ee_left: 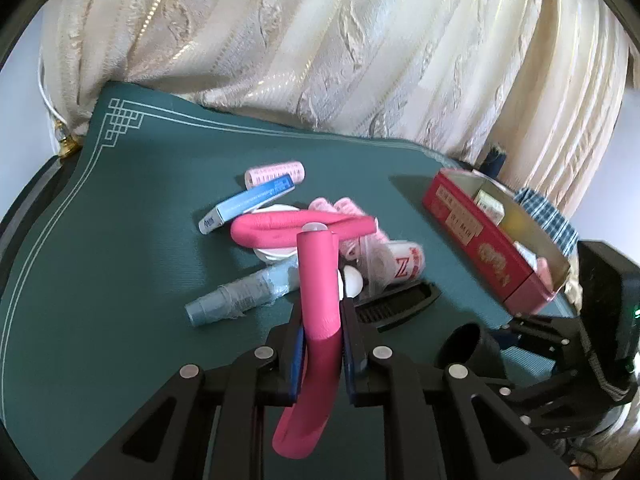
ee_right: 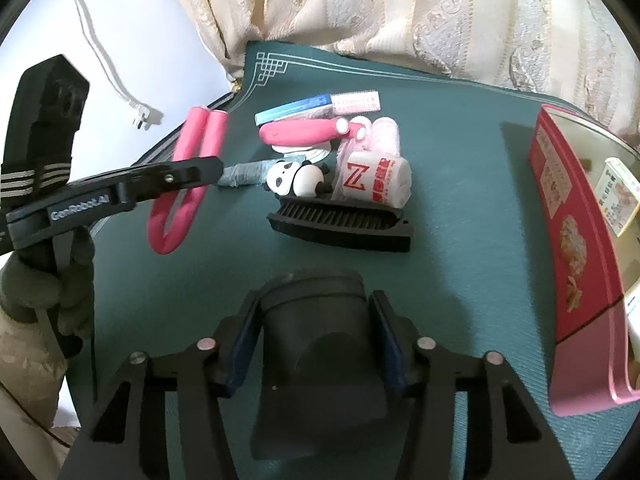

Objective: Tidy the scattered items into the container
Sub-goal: 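Grasp the pink foam curler with the left tool while the right tool grasps the black nozzle, then carry the curler and nozzle into the tin box and open both tools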

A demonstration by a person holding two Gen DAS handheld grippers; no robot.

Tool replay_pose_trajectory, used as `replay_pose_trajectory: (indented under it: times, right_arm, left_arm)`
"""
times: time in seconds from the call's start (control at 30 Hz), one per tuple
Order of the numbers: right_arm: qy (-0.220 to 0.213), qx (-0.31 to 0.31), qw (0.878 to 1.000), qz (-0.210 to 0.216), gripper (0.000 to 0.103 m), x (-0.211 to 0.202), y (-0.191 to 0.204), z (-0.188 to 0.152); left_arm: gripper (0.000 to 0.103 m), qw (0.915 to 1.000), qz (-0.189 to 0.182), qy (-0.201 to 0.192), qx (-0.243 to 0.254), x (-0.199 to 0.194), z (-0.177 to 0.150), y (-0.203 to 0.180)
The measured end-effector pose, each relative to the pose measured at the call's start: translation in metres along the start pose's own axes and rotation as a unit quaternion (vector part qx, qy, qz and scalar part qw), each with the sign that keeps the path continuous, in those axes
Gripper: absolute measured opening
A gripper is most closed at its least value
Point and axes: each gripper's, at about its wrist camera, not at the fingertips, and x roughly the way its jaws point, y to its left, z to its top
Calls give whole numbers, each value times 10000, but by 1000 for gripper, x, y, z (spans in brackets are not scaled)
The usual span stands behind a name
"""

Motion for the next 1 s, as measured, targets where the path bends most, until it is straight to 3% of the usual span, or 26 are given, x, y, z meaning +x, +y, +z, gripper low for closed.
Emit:
replay_pose_trajectory:
  times: [0.37,0.53,1.0]
  right_arm:
    - [-371,387,9983,210,53,-19,-8,0]
    - [-792,793,9933,269,53,-45,-21,5]
    - [-1942,1693,9654,-403,53,-129,-88,9]
  left_arm:
    - [17,10000,-55,-16,63,-2,0,-13]
    - [17,9999,-96,-64,128,-4,3,-21]
    - [17,9972,-509,-193,507,-1,22,-77]
